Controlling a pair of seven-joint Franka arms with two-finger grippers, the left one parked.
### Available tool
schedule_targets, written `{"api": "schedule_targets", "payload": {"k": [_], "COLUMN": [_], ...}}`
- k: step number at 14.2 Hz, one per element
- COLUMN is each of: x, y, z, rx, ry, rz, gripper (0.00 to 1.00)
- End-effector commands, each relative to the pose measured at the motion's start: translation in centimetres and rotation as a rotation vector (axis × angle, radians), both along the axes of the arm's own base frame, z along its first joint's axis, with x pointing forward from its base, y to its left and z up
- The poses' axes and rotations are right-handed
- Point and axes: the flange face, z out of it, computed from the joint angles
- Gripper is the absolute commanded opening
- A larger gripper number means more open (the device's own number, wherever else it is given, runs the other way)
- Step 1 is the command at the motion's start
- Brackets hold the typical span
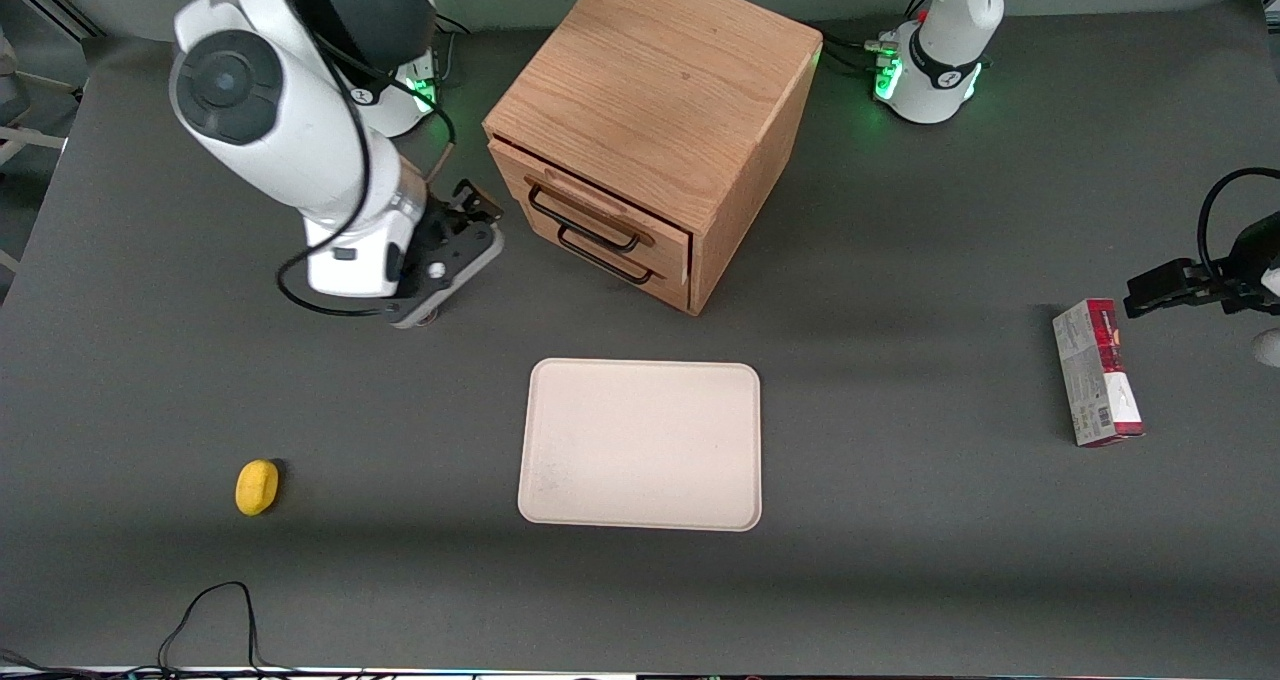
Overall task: Open upper drawer
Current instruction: 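Move the right gripper toward the upper drawer's black handle of the wooden cabinet, then hook the right gripper onto the upper drawer's black handle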
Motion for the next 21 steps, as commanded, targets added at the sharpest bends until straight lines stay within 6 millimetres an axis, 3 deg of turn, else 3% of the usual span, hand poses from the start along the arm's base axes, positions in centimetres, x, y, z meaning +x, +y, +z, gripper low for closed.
{"api": "schedule_targets", "payload": {"k": [1, 5, 12, 18, 21], "x": [0.5, 0.3, -2.4, -3.8, -4.0], "y": [2.2, 3.6, 7.3, 7.1, 7.0], "z": [-0.7, -2.7, -7.9, -10.8, -11.3], "rx": [0.085, 0.123, 0.066, 0.040, 0.038], "ry": [0.040, 0.101, 0.181, 0.219, 0.223], "rz": [0.110, 0.120, 0.184, 0.191, 0.187], "gripper": [1.00, 1.00, 1.00, 1.00, 1.00]}}
